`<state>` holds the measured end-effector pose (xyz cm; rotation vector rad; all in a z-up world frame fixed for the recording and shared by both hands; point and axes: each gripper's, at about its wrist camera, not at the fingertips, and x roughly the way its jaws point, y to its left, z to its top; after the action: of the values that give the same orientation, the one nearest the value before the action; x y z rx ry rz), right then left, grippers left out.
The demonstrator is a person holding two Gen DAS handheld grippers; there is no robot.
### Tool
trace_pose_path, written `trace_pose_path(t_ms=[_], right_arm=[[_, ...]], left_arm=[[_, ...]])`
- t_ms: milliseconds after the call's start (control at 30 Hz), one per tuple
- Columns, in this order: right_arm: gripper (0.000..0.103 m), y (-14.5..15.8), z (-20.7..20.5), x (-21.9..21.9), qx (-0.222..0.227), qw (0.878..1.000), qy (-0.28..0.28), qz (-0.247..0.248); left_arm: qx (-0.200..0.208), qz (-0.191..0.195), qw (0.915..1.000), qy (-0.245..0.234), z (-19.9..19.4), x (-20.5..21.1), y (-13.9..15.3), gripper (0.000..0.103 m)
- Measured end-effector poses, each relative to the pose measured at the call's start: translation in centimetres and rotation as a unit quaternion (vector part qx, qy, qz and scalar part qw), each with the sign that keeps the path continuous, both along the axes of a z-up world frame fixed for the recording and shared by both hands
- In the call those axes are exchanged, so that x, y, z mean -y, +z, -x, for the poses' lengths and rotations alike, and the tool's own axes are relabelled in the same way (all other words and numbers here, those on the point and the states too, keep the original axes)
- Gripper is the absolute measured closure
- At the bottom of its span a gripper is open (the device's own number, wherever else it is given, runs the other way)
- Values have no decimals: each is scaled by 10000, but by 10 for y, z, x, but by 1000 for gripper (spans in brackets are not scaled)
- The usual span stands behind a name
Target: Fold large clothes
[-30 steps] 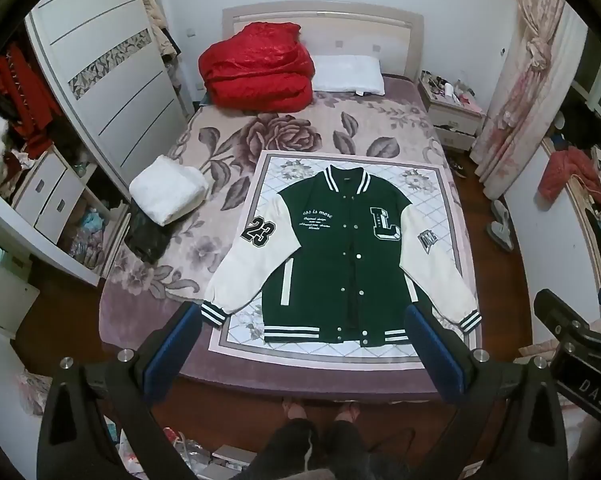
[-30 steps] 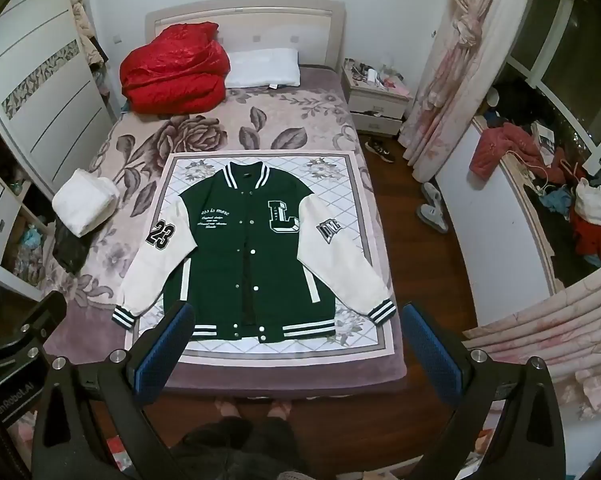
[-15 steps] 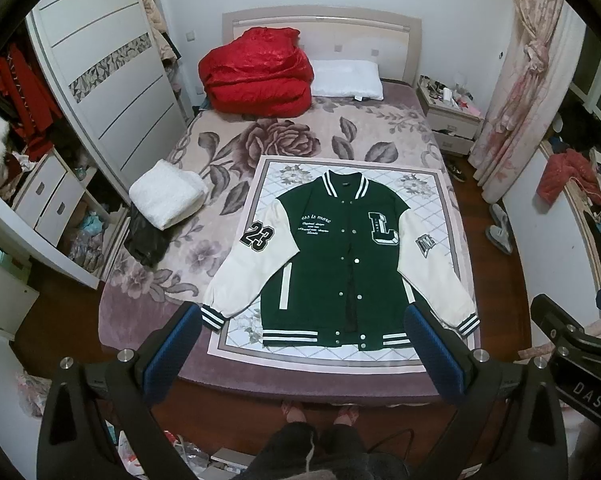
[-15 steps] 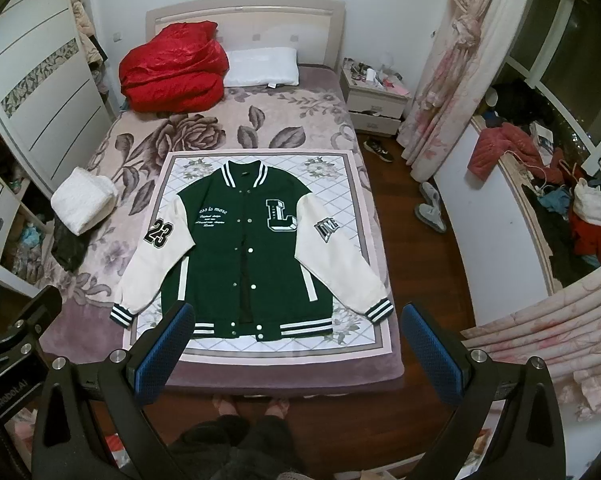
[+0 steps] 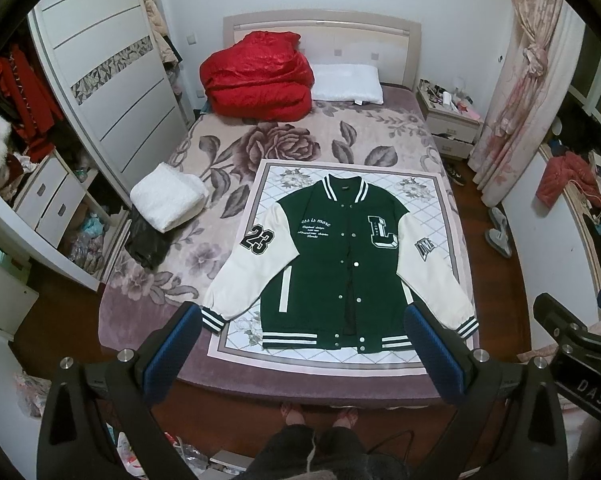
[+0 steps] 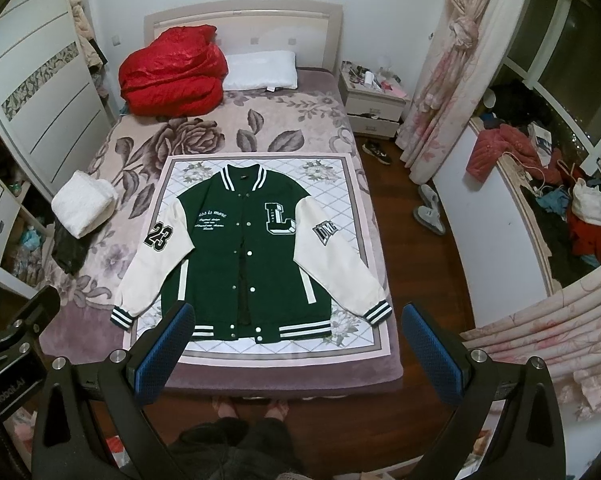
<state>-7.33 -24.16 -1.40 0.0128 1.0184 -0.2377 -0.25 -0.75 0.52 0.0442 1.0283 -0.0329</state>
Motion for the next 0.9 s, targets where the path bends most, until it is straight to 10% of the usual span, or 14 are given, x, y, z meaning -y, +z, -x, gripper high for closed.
trace_pose_path(t_ms=[900], right_arm=[[0, 32, 1, -13, 231, 9997, -25, -28]], left_arm=[[260, 7, 9997, -20, 10, 3, 16, 0]])
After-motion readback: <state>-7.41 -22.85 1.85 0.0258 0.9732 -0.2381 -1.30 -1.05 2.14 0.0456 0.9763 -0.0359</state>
